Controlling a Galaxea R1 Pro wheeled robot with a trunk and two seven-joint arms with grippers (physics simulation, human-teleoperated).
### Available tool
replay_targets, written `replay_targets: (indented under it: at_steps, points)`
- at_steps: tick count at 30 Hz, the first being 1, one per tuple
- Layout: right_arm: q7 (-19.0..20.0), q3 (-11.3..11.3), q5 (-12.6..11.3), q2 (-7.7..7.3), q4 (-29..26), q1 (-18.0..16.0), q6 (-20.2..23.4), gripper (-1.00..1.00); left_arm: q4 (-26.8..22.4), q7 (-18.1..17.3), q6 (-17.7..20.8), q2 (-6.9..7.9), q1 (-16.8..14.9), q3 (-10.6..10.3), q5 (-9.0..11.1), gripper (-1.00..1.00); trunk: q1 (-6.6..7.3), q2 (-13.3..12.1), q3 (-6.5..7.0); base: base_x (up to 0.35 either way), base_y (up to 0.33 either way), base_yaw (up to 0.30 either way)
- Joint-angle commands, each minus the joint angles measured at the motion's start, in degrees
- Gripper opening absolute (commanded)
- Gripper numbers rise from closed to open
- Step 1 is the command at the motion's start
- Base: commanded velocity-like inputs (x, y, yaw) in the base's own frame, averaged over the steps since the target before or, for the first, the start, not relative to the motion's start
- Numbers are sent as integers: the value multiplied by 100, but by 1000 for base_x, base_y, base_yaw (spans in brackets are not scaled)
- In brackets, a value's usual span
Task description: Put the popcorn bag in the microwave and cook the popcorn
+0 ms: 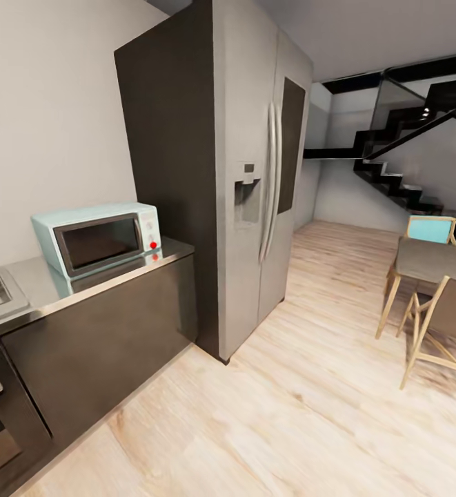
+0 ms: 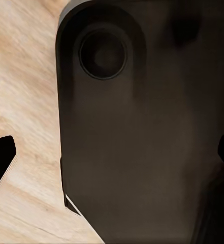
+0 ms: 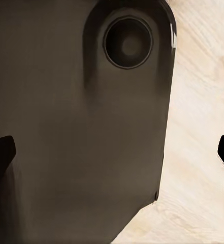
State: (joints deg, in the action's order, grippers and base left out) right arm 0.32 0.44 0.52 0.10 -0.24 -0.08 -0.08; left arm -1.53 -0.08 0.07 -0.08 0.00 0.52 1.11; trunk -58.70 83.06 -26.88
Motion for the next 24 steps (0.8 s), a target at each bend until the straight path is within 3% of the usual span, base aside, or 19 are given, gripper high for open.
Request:
replay_targets:
  at_steps: [1, 16, 24]
  points:
    - [3, 5, 7, 0, -2, -1, -1, 100, -5, -1, 1, -1, 0, 3, 9, 100, -3, 2, -5, 321, 0, 0]
    - [3, 8, 10, -1, -2, -1, -1, 100, -5, -1, 2, -1, 0, 1, 12, 100, -3, 2, -5, 321, -1, 0]
    - [2, -10, 9, 3, -2, -1, -1, 100, -5, -1, 2, -1, 0, 1, 12, 100, -3, 2, -5, 318, -93, 0]
